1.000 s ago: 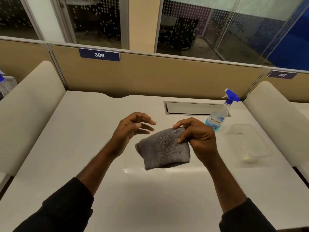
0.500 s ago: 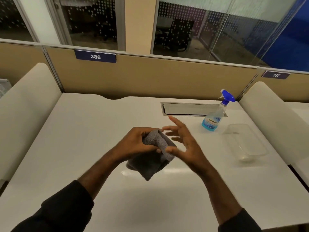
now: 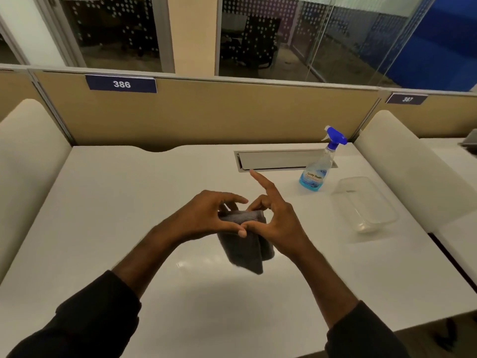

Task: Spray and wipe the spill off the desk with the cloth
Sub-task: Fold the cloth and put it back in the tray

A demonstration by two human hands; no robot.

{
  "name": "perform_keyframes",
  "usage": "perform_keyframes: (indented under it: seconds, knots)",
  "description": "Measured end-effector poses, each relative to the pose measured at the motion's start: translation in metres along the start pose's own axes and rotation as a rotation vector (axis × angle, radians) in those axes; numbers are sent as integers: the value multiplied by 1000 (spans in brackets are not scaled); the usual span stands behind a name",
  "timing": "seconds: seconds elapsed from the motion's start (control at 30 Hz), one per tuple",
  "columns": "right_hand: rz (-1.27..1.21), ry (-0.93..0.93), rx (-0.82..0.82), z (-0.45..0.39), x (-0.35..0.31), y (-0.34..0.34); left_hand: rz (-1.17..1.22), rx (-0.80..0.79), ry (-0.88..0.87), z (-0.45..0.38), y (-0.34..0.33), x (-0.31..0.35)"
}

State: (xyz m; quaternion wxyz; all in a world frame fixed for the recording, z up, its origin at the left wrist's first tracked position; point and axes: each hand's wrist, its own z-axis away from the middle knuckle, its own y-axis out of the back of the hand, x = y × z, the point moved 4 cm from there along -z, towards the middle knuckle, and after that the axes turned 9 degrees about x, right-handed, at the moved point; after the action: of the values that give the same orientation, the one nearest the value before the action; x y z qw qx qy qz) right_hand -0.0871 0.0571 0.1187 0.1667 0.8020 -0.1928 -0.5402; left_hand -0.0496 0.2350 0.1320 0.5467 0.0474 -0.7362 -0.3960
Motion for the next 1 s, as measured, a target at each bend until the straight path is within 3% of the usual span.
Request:
perform_keyframes:
  seconds: [0.13, 0.27, 0.37, 0.5, 0.6, 0.73, 0.87, 1.0]
  knots:
    - [-17, -12, 23, 0, 19, 3, -277, -112, -16, -26, -11, 14]
    - [-225, -159, 127, 3, 51, 33, -346, -97, -25, -49, -26, 24]
    - [-540, -431, 212, 21, 94, 58, -268, -83, -18, -68, -43, 35]
    - [-1057, -982, 217, 58, 154, 70, 2, -23, -15, -103, -74, 66]
    - [-1210, -1169, 337, 67, 187, 86, 169, 57, -12, -136, -100, 88]
    - [-1284, -1032, 375, 50, 214, 141, 308, 242, 112, -180, -136, 89]
    - [-1210, -834, 250, 30, 235, 218, 343, 356, 233, -215, -188, 75]
    - [-682, -770, 223, 22, 260, 283, 411, 414, 352, -242, -255, 73]
